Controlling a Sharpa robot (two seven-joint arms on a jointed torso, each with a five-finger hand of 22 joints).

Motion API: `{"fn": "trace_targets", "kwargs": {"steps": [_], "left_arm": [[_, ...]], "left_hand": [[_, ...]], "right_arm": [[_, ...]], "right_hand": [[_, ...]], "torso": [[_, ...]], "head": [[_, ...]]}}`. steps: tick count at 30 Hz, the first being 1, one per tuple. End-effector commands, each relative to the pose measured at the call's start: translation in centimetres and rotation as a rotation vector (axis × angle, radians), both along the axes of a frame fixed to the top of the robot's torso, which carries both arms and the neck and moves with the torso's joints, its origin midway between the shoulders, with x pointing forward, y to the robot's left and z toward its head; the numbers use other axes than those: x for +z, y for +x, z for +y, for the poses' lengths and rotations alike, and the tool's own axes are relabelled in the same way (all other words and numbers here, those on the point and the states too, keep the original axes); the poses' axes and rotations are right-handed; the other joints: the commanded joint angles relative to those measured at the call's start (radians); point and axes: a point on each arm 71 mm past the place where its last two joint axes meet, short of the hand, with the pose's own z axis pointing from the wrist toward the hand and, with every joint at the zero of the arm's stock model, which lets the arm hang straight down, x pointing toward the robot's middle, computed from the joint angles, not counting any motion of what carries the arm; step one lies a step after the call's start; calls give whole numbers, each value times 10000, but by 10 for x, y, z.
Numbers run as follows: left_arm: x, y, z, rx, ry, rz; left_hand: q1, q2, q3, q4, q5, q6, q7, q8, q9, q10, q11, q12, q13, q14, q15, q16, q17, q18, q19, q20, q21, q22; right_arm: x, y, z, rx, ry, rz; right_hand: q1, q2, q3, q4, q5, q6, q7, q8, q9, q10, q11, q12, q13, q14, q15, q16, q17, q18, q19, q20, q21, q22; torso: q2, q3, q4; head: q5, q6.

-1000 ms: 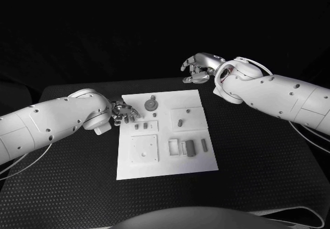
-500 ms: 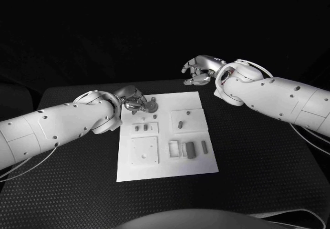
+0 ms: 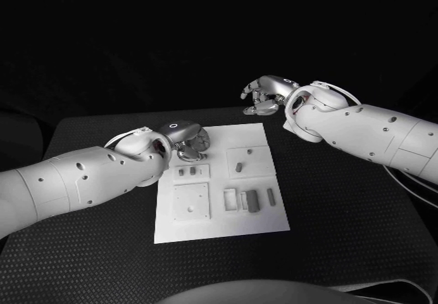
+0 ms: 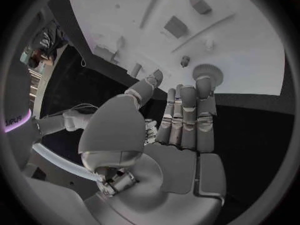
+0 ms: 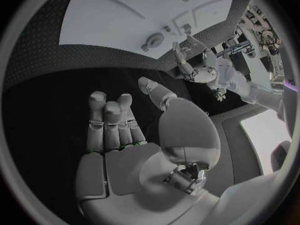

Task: Assemble the parts on the task board

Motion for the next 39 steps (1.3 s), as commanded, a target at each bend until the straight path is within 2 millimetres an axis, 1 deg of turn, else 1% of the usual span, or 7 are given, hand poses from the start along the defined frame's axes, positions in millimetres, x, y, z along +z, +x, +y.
{"fn": "trace_targets", "kwargs": {"steps": [1,6,10,20,27,33,39], "left_arm": [[2,-3,-10,-950,596,-1318],[-6,-2,-15,-960,746,-1306],[-12,2,-15,-847,1032,-1183],[-20,6,-12,-635,1176,-1183],[-24,9,-9,-510,1152,-1192],[-25,10,-7,-386,1075,-1236],[-26,12,-9,-380,1197,-1111]], "left_hand": [[267,-36,1,2,30,282,9,23,-39,247,-50,-94,19,34,-42,135,8,708,27,-14,98,112],[431,-64,134,-2,66,797,122,187,-56,286,-47,-303,31,23,-43,289,-18,693,46,-42,181,236],[417,-3,166,5,67,910,156,187,-84,366,-55,-368,51,71,-52,396,-22,713,110,-52,247,302],[409,80,227,2,89,914,206,99,-160,391,-28,-539,56,108,-30,548,-34,764,178,-43,326,397],[333,72,250,13,81,758,183,-35,-243,392,-9,-630,68,105,-10,621,-52,785,195,-21,356,447],[375,43,310,5,83,446,87,-243,-382,432,-13,-715,110,133,-14,744,-69,833,251,-20,411,518],[354,27,320,14,60,382,66,-291,-426,357,11,-800,117,123,7,788,-88,842,255,-6,424,550]], "right_arm": [[0,0,2,103,-22,8],[0,0,3,130,-20,14],[0,-1,4,143,-15,13],[0,-2,4,171,-1,0],[1,-3,6,223,18,-9],[1,-3,6,229,18,-8],[1,-3,7,231,25,-15]], "right_hand": [[-2,61,-36,1,5,-128,304,53,-14,-13,31,45,-11,-20,52,-2,-17,235,-26,-62,-64,74],[-4,61,-38,2,5,-128,304,54,-15,-13,31,45,-12,-20,52,-2,-17,235,-26,-61,-64,74],[-6,62,-39,2,4,-128,304,54,-16,-13,31,46,-12,-20,52,-2,-17,235,-25,-61,-64,74],[-7,63,-41,1,4,-127,304,57,-18,-13,31,47,-14,-19,52,-1,-18,235,-24,-61,-64,75],[-8,63,-42,1,4,-128,304,58,-20,-13,31,48,-15,-19,52,0,-18,235,-23,-61,-64,75],[-8,64,-42,0,4,-127,304,59,-21,-13,30,49,-15,-19,52,0,-19,235,-23,-61,-64,76],[-8,65,-42,0,4,-127,304,61,-23,-13,30,50,-16,-19,52,1,-19,235,-22,-62,-64,76]], "torso": [[-1,-6,7],[-2,-9,4],[-3,3,5],[-3,4,18],[2,5,-8],[-4,0,14],[-8,3,36]], "head": [[-4,11],[-17,10],[-27,-1],[-93,-25],[-115,-45],[-182,-67],[-213,-103]]}}
